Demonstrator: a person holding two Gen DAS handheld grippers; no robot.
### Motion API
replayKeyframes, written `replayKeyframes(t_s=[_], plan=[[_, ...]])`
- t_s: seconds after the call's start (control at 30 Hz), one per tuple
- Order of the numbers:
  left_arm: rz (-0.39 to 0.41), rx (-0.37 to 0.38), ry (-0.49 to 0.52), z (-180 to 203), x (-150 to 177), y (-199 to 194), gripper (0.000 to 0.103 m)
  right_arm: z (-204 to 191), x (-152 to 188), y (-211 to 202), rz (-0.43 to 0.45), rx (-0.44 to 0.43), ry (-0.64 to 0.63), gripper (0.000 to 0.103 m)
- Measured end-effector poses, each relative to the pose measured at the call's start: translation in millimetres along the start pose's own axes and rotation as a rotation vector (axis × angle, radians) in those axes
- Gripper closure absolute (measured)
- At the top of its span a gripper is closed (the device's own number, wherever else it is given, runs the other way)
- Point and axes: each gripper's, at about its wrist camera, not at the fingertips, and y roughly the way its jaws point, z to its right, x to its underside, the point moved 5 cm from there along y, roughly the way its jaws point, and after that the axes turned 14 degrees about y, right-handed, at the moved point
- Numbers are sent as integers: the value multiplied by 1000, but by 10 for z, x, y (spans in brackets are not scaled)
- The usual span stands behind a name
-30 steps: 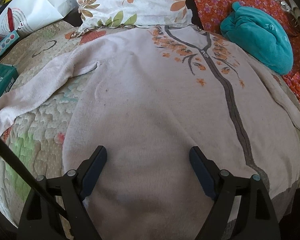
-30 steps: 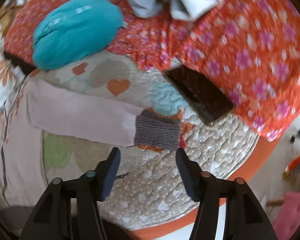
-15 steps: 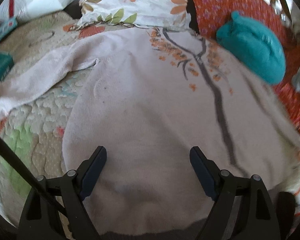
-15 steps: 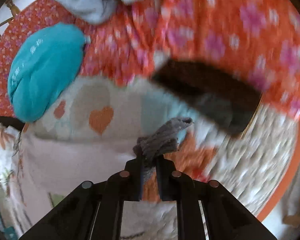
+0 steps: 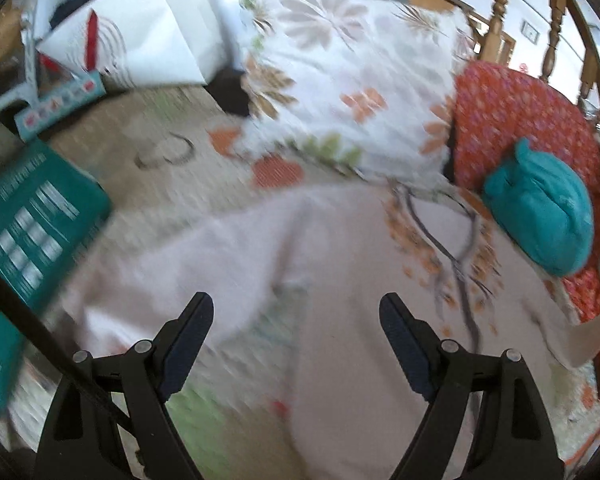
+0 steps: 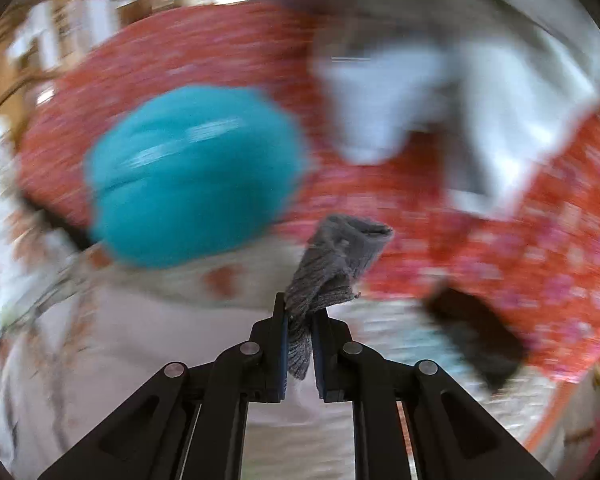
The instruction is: Fold small clothes
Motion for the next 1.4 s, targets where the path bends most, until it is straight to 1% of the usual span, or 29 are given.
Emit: replayKeyframes(t_s=[0.03,0.07,0.13,0.17,0.23,0.27,0.33,0.37,0.43,0.47,0.53,0.63,0.73,0.83,0.87,0.9,0.93,1.03,1.07,1.13,1.17,1.23,1.3,1.33,1.4], plan=[[8,-21,-5,-95,-35,17,19,-266,96,26,-23,-48,-28,92],[17,-39,-17,-199,-56,36,19,-653,268,64,-65,-123,-64,92],[24,-69,-47,-409,-32,76,19,-1182,538,106,-122,-217,-124,92],[19,-79,-62,-483,-19,92,19,-1561,748,133,-157,-269,-179,92],[1,-85,-105,-648,11,115,19,-2081,1071,185,-197,-327,-266,92],[-1,-75,-139,-757,18,117,19,-2404,1309,205,-221,-360,-325,92],[2,-81,-187,-924,39,81,19,-2791,1630,219,-245,-393,-399,92],[4,-88,-207,-985,51,55,19,-3042,1845,257,-263,-411,-445,92],[13,-95,-261,-1149,76,12,19,-3294,2118,312,-294,-436,-491,92],[19,-96,-307,-1271,96,-19,19,-3455,2330,358,-313,-442,-527,92],[20,-99,-363,-1418,132,-53,19,-3610,2586,422,-331,-438,-573,92],[19,-105,-405,-1535,158,-89,19,-3750,2913,627,-363,-412,-627,92],[20,-120,-407,-1574,174,-117,19,-3843,3119,743,-363,-380,-676,92],[15,-134,-396,-1574,178,-123,19,-3929,3244,803,-353,-362,-715,86],[16,-138,-403,-1587,187,-131,19,-3951,3262,780,-355,-377,-717,84],[17,-138,-409,-1600,185,-135,19,-3980,3288,739,-366,-401,-719,79],[20,-141,-418,-1622,188,-144,19,-4011,3321,694,-388,-439,-719,79],[26,-161,-456,-1715,222,-176,19,-4064,3418,510,-492,-566,-709,78],[27,-166,-473,-1758,242,-189,19,-4064,3444,430,-511,-597,-711,78],[29,-179,-501,-1838,285,-214,19,-4047,3484,343,-505,-609,-728,77],[29,-184,-510,-1866,301,-224,19,-4013,3476,294,-483,-610,-735,77],[32,-192,-523,-1919,333,-251,19,-3934,3401,260,-433,-596,-726,77],[33,-200,-528,-1963,364,-280,19,-3844,3260,331,-370,-530,-700,77],[33,-200,-529,-1971,369,-284,19,-3782,3190,411,-340,-473,-691,77],[32,-201,-536,-1999,391,-296,19,-3687,3100,578,-327,-392,-659,77]])
